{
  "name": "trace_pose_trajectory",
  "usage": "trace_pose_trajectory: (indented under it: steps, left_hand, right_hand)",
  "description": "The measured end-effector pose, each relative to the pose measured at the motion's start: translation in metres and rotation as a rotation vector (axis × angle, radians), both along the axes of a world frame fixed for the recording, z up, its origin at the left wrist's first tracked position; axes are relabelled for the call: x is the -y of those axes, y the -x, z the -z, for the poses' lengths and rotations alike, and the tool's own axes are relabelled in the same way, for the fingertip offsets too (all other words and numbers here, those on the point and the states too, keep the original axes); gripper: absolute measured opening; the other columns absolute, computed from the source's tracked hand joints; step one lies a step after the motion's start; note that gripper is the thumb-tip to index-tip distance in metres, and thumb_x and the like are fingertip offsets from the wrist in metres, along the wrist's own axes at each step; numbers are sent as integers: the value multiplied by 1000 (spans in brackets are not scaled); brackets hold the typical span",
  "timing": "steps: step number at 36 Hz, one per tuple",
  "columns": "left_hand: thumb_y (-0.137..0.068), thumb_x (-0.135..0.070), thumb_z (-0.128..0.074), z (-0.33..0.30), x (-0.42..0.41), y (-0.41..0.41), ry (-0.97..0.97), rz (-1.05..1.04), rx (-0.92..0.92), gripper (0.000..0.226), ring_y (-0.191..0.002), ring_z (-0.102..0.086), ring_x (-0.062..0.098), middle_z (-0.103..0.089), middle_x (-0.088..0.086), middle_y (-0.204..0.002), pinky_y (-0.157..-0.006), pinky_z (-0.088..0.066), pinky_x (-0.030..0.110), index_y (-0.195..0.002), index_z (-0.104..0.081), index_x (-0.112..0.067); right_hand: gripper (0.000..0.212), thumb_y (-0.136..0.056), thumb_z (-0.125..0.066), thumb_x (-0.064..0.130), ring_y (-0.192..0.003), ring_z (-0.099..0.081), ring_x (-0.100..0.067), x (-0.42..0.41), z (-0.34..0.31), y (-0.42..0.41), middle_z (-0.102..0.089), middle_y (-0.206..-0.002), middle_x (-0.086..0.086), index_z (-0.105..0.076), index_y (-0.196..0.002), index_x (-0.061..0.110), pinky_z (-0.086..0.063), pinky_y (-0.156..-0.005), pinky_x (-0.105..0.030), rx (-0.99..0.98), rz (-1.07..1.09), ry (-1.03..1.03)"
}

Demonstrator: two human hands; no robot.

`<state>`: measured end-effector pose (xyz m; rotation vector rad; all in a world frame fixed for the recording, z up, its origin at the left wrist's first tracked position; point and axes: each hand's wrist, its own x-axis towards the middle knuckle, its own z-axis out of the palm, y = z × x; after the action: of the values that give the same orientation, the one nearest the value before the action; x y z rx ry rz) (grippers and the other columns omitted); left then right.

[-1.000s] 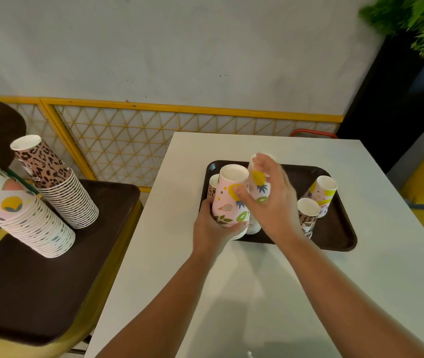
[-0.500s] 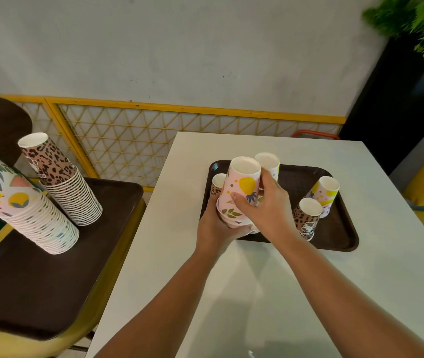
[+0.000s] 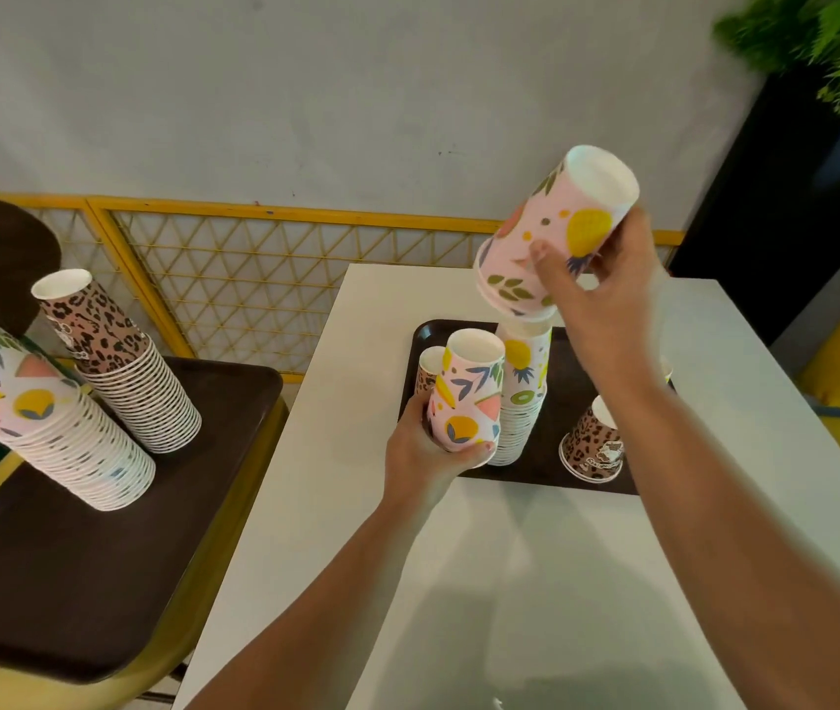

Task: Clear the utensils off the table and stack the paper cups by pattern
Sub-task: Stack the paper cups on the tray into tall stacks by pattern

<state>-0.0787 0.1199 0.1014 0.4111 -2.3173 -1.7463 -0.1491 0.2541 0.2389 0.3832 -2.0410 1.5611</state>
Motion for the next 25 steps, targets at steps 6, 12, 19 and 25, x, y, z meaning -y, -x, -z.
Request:
trace_pose_trajectory:
  steps: [6,12,19,25]
  left_hand:
    - [-57,-19,-90,1,0,2,27,-17,5,70,-98,-64,15,-68,-3,-108,-80,-55,25,-117,-56,-17]
    - [-58,-17,-89,-2,-1,2,8,1,13,69,-96,-62,10,-65,-7,-106,-71,-50,9,-118,-54,-18]
    - [-58,-17,-89,0,-2,3,-27,3,4,68,-98,-63,12,-66,-5,-108,-82,-54,23,-115,-54,-23]
    - [-57,-14,-90,-1,-5,3,-69,0,-19,66,-95,-65,6,-68,-9,-105,-79,-52,18,-112,-56,-28]
  right_hand:
    - [57,-74,-72,35,-100,-61,-17,-6,23,21,-63,-111,-4,-49,-119,9,-53,-81,-31,59,70,-117]
    - [57,-78,-72,25,-106,-57,-15,-5,53,21,-60,-119,-4,-46,-127,10,-45,-80,-22,168,35,-221]
    - [80,-75,-74,38,-116,-40,0,-2,58,1,-43,-136,1,-32,-140,18,-33,-84,-7,108,59,-203]
    - [71,-71,-72,42,-106,-52,6,6,75,-28,-52,-120,11,-42,-131,21,-42,-85,-9,131,-122,-174]
